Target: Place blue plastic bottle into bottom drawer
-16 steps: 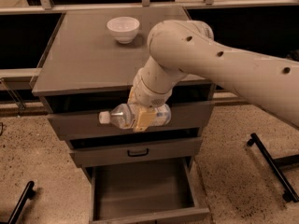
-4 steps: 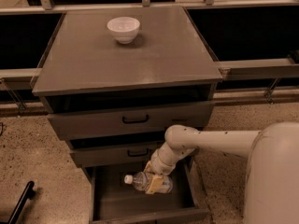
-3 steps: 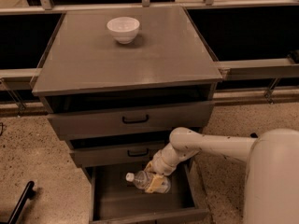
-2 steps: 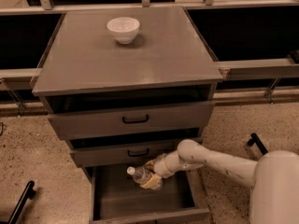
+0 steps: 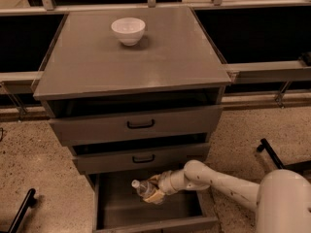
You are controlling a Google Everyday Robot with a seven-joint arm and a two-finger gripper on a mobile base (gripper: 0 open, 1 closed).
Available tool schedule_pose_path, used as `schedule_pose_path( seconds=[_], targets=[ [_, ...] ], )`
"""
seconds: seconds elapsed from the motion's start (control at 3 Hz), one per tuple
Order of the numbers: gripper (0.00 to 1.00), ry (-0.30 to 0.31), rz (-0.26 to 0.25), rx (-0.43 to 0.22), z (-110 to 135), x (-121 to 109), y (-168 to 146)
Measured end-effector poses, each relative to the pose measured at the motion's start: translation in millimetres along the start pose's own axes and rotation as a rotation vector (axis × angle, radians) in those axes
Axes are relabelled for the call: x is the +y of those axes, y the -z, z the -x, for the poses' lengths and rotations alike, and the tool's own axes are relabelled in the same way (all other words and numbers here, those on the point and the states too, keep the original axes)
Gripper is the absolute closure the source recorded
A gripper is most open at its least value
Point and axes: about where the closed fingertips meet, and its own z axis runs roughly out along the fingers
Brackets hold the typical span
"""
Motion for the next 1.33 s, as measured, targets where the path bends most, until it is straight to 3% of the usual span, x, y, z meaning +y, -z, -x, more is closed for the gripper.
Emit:
schedule_pose_path(
  seconds=[0.33,1.0,1.33],
  targets=[
    [1.00,0.093,0.010,0.070,-21.4,-2.5,-13.5],
    [0.58,0.098,0.012,0.074,-22.3,-2.0,-14.3],
    [0.27,0.098,0.012,0.074,-22.2,-1.9,-14.4]
  ],
)
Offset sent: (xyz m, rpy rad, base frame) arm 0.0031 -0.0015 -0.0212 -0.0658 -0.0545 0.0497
